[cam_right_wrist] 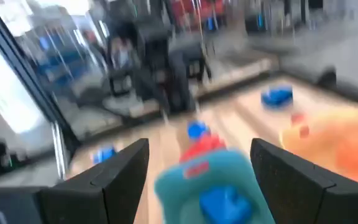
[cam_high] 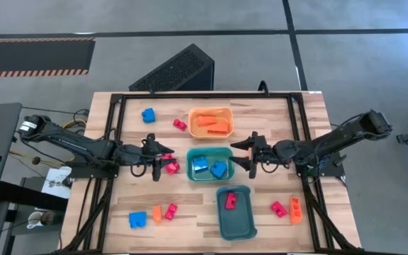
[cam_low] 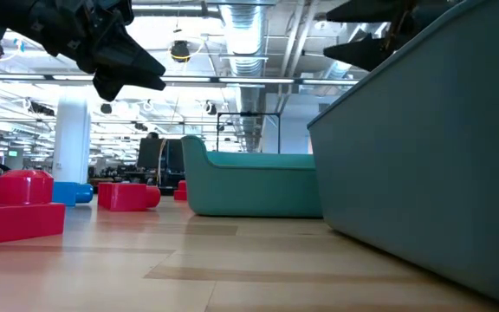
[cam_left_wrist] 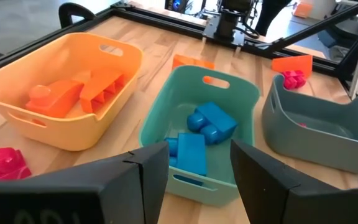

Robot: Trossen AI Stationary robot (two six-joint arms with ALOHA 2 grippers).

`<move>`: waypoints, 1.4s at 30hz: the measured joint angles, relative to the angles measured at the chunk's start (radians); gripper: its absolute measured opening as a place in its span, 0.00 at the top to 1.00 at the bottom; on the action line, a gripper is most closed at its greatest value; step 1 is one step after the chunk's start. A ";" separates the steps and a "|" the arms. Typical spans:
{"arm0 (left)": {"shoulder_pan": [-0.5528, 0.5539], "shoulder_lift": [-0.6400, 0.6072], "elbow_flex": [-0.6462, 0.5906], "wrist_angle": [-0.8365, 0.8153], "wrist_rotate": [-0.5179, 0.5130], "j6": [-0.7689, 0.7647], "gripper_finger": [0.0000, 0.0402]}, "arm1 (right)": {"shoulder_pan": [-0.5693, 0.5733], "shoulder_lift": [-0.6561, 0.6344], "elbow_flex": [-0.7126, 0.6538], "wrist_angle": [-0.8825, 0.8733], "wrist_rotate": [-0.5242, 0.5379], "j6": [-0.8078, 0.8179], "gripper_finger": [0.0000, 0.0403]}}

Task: Sort & place blocks by color
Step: Put the red game piece into the blue bin

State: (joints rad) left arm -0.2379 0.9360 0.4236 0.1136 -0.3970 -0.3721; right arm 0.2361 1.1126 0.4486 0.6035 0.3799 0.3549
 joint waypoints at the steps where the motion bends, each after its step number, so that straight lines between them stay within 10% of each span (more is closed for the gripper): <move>1: 0.000 0.000 0.000 -0.001 0.000 -0.001 0.60 | 0.011 -0.014 0.042 -0.122 0.008 0.020 0.25; 9: 0.000 0.000 0.000 -0.009 0.000 -0.008 0.60 | 0.140 0.030 0.446 -1.112 0.062 0.419 0.25; 15: 0.000 0.000 0.000 -0.010 0.020 -0.025 0.60 | 0.250 0.135 0.622 -1.549 -0.102 0.773 0.25; 24: 0.000 0.000 0.000 -0.006 0.034 -0.032 0.60 | 0.380 0.265 0.609 -1.638 -0.345 1.126 0.25; 42: -0.001 0.000 0.000 0.009 0.036 -0.034 0.60 | 0.473 0.315 0.553 -1.632 -0.438 1.257 0.25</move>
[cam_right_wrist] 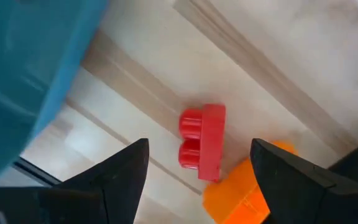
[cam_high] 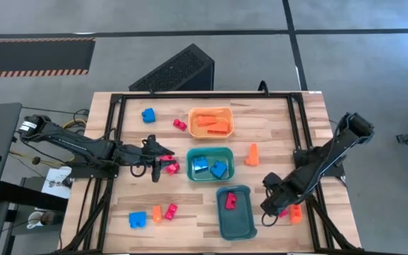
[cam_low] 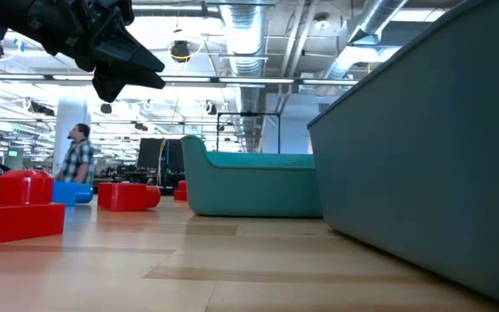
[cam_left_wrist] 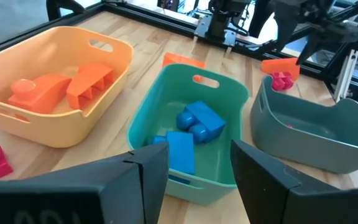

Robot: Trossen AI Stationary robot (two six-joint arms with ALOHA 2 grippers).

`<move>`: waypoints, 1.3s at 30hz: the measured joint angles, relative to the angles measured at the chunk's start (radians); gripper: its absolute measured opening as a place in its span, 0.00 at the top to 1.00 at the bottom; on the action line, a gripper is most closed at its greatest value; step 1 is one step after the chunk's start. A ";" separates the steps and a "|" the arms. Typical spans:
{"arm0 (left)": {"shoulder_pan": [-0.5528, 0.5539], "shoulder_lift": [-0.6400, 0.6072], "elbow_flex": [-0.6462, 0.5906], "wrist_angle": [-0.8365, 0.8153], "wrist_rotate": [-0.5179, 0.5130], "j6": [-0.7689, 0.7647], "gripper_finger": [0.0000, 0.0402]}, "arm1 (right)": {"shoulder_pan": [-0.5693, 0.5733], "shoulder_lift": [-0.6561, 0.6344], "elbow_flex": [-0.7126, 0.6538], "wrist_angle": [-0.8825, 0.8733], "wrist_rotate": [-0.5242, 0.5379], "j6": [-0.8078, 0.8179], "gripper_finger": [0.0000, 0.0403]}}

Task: Sort & place blocks by color
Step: Put the red game piece into the blue bin

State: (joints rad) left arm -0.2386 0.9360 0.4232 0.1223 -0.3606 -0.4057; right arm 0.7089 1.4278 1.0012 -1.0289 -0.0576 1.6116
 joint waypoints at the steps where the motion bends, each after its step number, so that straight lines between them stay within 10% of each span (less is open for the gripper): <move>1: 0.000 0.000 0.000 0.000 0.001 0.000 0.60 | 0.007 -0.013 -0.030 0.035 -0.005 0.011 0.25; 20: 0.000 0.000 0.000 0.002 0.012 0.000 0.60 | 0.177 -0.097 -0.241 0.264 0.070 0.219 0.25; 39: 0.000 0.000 0.000 0.002 0.013 0.000 0.60 | 0.206 0.142 -0.236 0.370 0.002 0.212 0.33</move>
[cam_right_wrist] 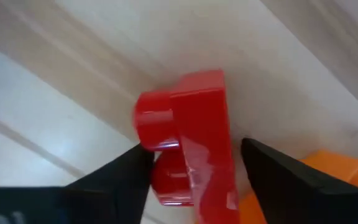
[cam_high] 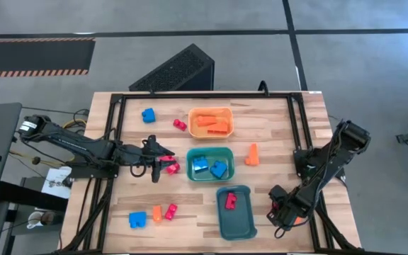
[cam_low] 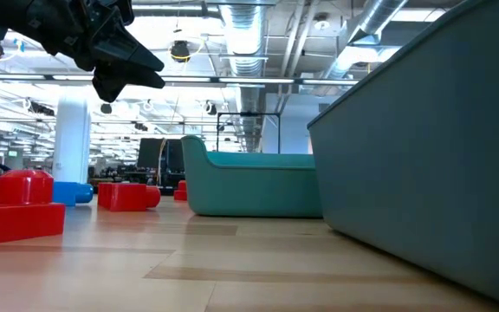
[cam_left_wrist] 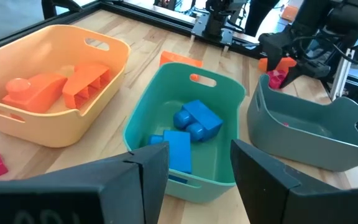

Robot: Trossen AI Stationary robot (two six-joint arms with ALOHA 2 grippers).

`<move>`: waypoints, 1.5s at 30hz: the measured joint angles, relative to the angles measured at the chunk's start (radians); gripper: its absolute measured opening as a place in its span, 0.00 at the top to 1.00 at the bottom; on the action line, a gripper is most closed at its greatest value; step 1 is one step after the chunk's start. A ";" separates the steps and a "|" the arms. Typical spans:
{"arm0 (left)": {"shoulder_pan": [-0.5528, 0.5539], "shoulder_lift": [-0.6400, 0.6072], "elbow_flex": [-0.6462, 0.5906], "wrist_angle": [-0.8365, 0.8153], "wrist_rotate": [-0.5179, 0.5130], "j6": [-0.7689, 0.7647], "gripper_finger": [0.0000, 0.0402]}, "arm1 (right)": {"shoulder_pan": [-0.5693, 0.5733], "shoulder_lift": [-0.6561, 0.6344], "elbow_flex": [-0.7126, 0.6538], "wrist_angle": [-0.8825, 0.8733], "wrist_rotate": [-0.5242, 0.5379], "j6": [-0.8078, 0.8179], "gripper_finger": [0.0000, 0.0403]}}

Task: Sort & place blocks by color
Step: Put the red game piece into the blue bin

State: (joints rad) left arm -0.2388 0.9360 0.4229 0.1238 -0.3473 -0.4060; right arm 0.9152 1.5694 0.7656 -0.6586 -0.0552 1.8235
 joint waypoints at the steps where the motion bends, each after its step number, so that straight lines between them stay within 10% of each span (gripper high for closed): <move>1: 0.000 0.000 0.000 0.001 0.000 0.000 0.60 | 0.000 0.002 0.000 -0.002 -0.002 -0.002 0.36; 6: 0.000 0.000 0.000 0.002 -0.001 0.000 0.60 | -0.004 -0.025 -0.004 -0.004 0.007 -0.002 0.60; 17: 0.000 0.000 0.000 0.002 -0.007 0.000 0.60 | -0.051 -0.226 -0.005 -0.153 0.194 0.002 0.61; 24: 0.000 0.000 0.000 0.001 -0.034 0.000 0.60 | -0.166 -0.261 -0.004 0.131 0.373 -0.295 0.61; 45: 0.000 0.000 0.000 -0.003 -0.033 -0.003 0.60 | -0.297 -0.013 0.187 0.351 0.216 -0.682 0.54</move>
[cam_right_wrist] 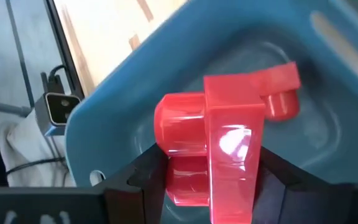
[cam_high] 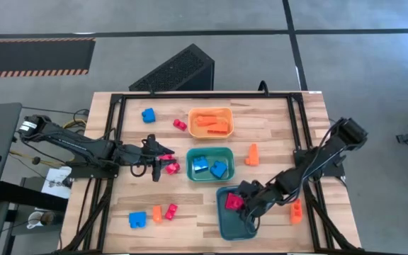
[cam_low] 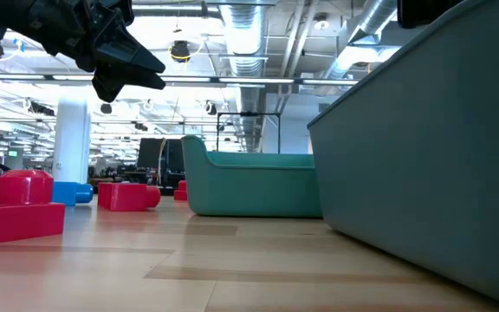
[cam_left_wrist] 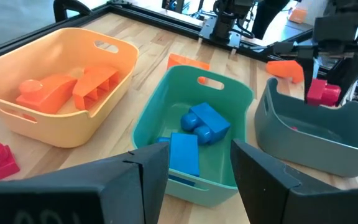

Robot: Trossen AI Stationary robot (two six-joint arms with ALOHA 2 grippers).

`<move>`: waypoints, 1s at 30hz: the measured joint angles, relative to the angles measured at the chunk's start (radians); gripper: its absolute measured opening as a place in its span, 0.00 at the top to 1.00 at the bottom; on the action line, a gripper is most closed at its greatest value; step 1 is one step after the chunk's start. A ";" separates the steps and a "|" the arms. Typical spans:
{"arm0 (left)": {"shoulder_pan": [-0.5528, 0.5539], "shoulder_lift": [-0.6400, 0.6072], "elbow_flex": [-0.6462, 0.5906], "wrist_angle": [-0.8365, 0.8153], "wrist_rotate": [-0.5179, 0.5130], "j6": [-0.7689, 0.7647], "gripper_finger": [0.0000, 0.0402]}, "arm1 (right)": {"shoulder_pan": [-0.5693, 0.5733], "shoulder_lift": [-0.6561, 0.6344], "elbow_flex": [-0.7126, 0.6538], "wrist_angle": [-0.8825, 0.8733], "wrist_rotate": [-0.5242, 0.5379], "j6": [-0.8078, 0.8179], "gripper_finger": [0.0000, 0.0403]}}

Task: Sort & place blocks by color
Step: Put the red game piece into the blue bin, then put the blue game piece into the green bin

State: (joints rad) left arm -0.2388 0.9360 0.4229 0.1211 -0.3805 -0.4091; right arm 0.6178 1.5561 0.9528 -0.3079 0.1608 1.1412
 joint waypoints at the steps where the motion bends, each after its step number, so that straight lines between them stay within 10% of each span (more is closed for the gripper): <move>1: 0.000 0.000 0.000 0.000 0.000 0.000 0.60 | -0.001 0.004 0.001 0.002 -0.009 0.005 0.53; 30: 0.000 0.000 0.000 -0.005 0.005 -0.003 0.60 | -0.013 0.002 0.001 0.016 -0.029 0.001 0.39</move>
State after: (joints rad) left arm -0.2386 0.9360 0.4229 0.1165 -0.3752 -0.4126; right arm 0.6044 1.5581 0.9543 -0.2917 0.1314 1.1420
